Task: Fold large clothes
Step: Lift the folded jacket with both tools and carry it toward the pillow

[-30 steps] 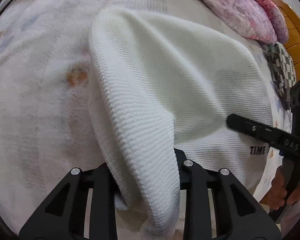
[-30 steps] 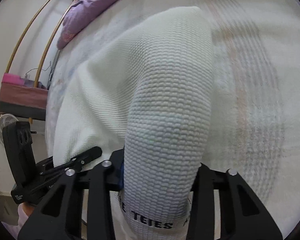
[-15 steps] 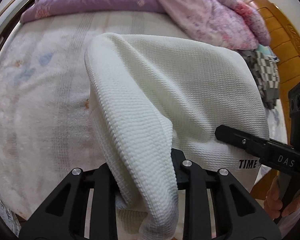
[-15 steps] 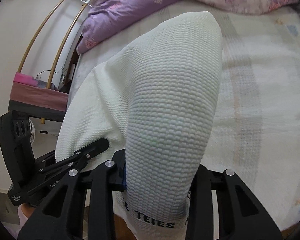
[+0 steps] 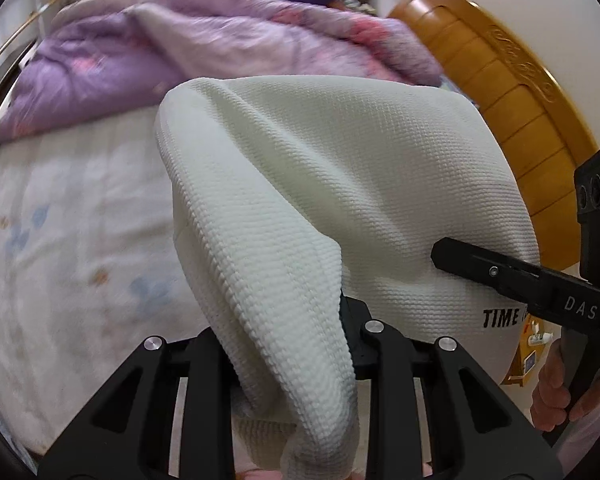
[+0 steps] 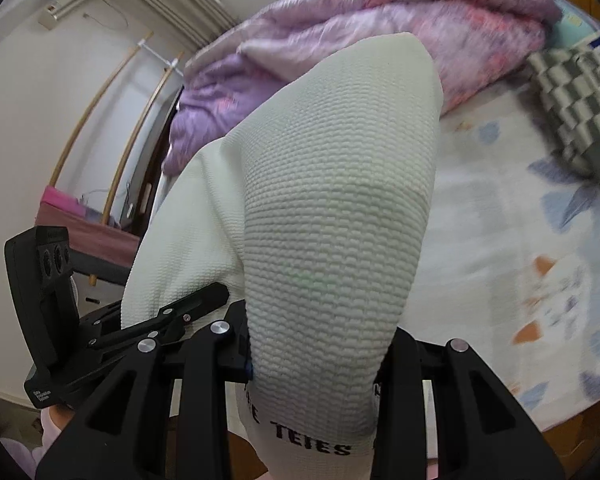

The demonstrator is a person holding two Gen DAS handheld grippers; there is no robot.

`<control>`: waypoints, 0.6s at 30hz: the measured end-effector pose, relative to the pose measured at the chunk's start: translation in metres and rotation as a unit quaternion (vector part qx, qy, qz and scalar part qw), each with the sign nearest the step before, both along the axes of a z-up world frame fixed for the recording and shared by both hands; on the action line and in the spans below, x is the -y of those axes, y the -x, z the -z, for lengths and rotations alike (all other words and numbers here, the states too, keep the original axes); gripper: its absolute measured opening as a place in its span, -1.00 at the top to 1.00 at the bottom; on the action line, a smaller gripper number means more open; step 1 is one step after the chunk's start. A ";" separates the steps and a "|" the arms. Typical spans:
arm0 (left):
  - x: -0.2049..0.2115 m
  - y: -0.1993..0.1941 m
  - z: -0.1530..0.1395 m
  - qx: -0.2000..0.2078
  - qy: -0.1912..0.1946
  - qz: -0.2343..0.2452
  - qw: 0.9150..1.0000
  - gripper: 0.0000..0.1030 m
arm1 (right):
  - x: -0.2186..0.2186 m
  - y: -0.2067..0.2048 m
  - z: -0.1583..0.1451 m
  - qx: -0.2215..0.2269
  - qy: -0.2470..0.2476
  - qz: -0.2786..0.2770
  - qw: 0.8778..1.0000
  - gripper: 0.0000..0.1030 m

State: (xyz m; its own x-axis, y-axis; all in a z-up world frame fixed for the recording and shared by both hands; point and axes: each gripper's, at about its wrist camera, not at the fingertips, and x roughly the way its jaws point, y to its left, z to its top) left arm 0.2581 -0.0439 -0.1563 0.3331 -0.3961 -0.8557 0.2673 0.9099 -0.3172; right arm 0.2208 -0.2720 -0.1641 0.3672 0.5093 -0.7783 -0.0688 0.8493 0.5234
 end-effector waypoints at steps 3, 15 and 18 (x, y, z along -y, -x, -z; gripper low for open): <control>0.055 -0.013 -0.013 0.020 0.006 -0.002 1.000 0.49 | 0.052 -0.015 -0.014 0.025 -0.004 -0.006 1.000 0.40; 0.320 -0.123 -0.042 0.089 -0.049 -0.049 0.994 0.49 | 0.290 -0.193 -0.026 0.063 -0.071 -0.121 0.988 0.40; 0.386 -0.159 -0.024 0.089 -0.035 -0.033 0.995 0.49 | 0.359 -0.238 0.001 0.037 -0.105 -0.112 0.988 0.40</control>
State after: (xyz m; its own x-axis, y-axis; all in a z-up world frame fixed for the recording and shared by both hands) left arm 0.4167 -0.4295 -0.1321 0.5043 -0.3104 -0.8058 0.2528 0.9453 -0.2060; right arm 0.4589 -0.6313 -0.1647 0.2801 0.7310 -0.6222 -0.2872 0.6823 0.6723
